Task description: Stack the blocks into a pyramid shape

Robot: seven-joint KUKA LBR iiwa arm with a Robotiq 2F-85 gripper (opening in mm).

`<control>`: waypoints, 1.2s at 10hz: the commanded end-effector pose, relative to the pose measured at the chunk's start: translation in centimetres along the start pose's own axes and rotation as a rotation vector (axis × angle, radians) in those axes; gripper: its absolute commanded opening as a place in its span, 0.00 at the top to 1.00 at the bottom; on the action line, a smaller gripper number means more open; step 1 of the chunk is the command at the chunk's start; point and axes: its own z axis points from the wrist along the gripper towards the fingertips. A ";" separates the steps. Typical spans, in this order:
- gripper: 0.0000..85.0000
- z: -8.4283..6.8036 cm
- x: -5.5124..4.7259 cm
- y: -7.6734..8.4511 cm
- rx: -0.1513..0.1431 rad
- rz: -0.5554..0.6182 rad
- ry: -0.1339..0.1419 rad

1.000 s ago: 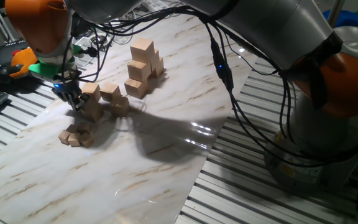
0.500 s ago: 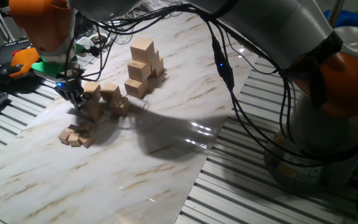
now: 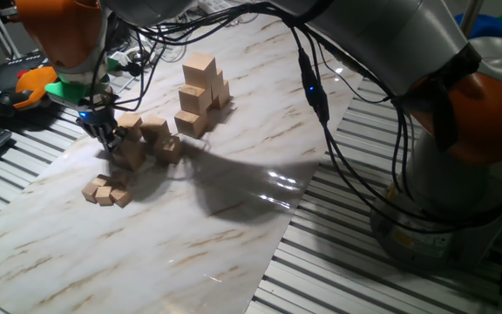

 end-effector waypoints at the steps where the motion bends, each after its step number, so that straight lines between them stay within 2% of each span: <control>1: 1.00 0.0 0.1 -0.1 -0.005 0.007 0.004; 2: 1.00 -0.2 0.8 -0.2 -0.011 0.021 0.004; 4: 1.00 -0.8 1.9 -0.3 -0.014 0.052 -0.019; 6: 1.00 -1.9 2.1 -0.3 -0.011 0.053 -0.028; 9: 1.00 -3.7 1.3 0.0 0.028 0.005 -0.012; 12: 1.00 -5.6 -0.6 0.4 0.056 -0.039 0.007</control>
